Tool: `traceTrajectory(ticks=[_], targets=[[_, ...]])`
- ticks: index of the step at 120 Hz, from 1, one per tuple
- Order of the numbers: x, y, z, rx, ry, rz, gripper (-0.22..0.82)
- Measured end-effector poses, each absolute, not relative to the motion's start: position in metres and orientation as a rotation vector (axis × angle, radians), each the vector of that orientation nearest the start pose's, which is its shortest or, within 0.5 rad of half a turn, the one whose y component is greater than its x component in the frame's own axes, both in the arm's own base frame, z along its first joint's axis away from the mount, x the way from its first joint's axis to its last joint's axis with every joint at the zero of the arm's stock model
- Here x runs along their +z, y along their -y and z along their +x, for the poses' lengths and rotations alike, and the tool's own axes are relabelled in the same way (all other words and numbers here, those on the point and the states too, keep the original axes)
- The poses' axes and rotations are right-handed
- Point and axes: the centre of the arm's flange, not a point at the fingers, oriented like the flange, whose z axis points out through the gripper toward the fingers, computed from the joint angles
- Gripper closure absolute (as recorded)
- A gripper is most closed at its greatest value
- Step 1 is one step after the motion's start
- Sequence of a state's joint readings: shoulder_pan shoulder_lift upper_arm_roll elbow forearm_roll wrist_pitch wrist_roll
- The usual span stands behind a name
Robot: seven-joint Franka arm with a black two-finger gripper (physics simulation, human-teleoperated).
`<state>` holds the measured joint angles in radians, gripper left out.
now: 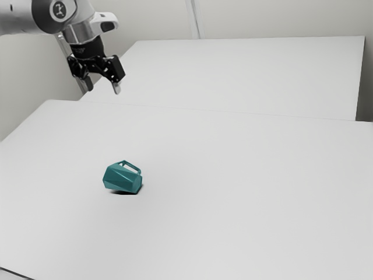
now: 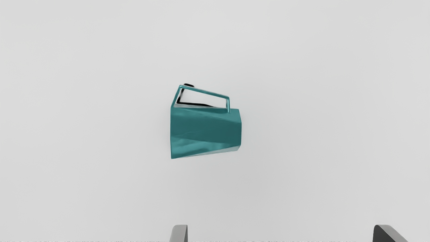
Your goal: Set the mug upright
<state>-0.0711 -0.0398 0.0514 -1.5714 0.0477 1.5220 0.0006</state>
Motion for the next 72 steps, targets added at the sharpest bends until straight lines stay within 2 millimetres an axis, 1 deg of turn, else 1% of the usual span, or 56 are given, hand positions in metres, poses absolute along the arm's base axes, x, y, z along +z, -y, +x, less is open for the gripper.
traceTrajectory(ticks=[17,27,32,37,44,49,61,72], targets=[[0.643,0.005,0.535,0.009,-0.03,-3.098,0.0],[0.643,0.0,0.524,0.012,-0.024,-3.103,0.0],[0.647,-0.008,0.519,0.001,-0.001,-3.105,0.0],[0.647,-0.022,0.513,0.003,0.037,-3.107,0.0],[0.642,-0.042,0.505,0.012,0.096,-3.118,0.0],[0.638,-0.052,0.502,0.012,0.123,-3.126,0.0],[0.619,-0.066,0.495,-0.007,0.139,-3.175,0.0],[0.595,-0.087,0.488,-0.041,0.181,-3.258,0.0]])
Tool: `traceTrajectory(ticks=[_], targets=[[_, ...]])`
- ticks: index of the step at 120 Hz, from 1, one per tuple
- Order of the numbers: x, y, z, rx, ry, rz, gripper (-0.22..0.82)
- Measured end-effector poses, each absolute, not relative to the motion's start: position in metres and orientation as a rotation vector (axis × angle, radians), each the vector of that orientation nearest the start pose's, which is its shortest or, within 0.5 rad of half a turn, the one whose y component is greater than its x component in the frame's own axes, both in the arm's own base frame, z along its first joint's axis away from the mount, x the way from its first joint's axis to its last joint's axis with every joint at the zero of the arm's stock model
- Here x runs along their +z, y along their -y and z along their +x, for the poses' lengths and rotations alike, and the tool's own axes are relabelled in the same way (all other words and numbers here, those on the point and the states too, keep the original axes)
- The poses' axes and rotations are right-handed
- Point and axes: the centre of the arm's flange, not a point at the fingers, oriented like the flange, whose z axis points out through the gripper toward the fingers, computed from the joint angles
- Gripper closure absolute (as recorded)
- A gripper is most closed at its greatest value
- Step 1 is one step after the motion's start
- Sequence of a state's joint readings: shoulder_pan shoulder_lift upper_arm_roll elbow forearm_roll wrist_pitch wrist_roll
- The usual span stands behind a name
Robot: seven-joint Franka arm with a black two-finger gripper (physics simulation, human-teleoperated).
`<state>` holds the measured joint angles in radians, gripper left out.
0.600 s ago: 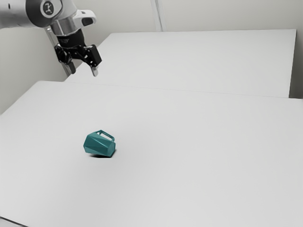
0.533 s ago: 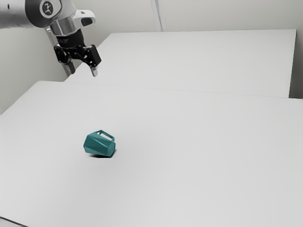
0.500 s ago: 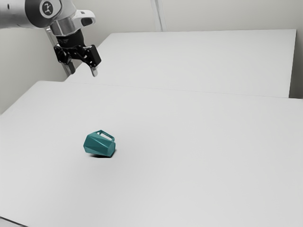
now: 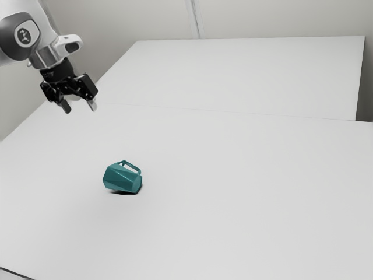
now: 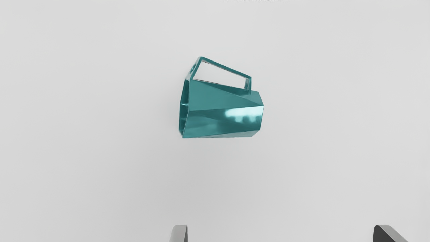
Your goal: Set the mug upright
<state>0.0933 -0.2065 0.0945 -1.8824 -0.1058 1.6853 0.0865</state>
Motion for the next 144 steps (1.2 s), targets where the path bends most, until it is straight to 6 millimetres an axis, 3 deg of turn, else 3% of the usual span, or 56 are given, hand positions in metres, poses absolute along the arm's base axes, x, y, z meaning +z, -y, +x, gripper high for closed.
traceTrajectory(ticks=[35,63,92,117,144], targets=[[0.518,-0.145,0.469,-0.18,0.309,-3.427,0.0],[0.468,-0.164,0.454,-0.296,0.339,-3.522,0.0],[0.429,-0.184,0.435,-0.343,0.409,-3.591,0.0],[0.407,-0.196,0.426,-0.292,0.507,-3.653,0.0],[0.377,-0.211,0.426,-0.217,0.572,-3.697,0.0]])
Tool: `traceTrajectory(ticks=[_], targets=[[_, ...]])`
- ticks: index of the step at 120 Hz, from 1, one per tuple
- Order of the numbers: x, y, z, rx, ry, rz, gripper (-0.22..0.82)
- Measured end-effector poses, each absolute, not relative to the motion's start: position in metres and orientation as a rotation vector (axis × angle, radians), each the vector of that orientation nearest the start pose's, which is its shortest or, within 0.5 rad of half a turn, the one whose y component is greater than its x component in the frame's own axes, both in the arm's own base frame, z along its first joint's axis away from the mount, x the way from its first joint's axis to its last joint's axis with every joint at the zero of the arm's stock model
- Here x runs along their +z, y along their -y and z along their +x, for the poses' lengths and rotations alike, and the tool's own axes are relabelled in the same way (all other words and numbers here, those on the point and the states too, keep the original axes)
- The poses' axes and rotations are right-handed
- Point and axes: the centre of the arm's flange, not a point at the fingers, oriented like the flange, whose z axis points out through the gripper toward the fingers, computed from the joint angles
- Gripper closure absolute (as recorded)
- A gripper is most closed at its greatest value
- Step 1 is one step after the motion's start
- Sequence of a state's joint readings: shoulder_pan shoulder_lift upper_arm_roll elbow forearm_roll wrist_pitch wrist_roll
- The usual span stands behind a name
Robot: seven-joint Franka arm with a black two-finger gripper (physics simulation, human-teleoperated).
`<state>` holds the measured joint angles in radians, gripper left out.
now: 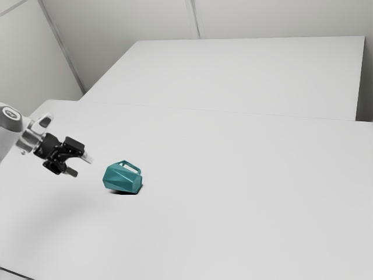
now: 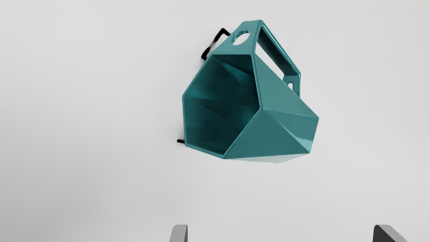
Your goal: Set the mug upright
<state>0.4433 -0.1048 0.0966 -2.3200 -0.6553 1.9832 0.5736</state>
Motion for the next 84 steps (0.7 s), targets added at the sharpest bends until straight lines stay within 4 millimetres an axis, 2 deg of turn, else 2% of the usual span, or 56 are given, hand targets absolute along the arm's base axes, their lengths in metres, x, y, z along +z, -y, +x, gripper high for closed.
traceTrajectory(ticks=[36,66,84], targets=[[0.349,-0.224,0.447,0.13,-0.395,2.426,0.0],[0.34,-0.23,0.469,0.169,-0.339,2.405,0.0],[0.331,-0.231,0.474,0.17,-0.308,2.404,0.0]])
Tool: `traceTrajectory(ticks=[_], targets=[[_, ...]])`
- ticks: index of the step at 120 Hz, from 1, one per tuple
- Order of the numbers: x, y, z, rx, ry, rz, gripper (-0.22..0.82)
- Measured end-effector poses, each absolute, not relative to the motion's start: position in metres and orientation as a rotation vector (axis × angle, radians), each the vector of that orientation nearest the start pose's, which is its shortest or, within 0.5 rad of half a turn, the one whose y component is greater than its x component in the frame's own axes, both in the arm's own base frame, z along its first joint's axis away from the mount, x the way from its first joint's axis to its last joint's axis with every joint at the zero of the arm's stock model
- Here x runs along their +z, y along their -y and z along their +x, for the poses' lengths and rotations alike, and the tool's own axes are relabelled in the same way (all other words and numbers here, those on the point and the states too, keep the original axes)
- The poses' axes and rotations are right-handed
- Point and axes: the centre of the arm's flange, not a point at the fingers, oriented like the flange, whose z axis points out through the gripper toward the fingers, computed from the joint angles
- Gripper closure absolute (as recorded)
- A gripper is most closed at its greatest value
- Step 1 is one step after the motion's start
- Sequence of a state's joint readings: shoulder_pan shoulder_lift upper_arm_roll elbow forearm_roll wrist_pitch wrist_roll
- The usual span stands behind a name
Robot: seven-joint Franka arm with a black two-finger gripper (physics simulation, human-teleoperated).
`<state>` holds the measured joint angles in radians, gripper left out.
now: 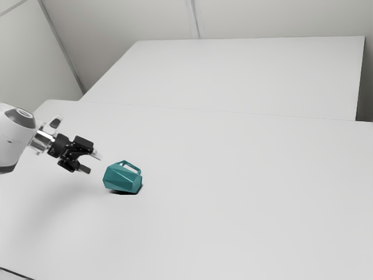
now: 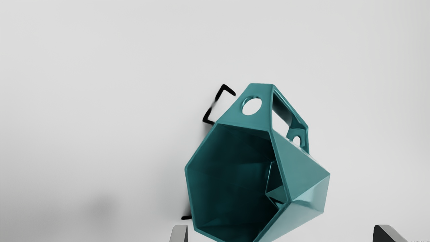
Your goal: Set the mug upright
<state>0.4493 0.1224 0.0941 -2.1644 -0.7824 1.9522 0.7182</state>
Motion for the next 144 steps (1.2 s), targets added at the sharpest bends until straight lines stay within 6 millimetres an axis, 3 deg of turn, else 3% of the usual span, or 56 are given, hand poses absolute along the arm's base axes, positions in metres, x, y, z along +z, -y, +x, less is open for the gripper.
traceTrajectory(ticks=[35,144], targets=[[0.321,-0.227,0.478,0.202,-0.269,2.376,0.0],[0.287,-0.182,0.498,0.243,-0.137,2.304,0.0]])
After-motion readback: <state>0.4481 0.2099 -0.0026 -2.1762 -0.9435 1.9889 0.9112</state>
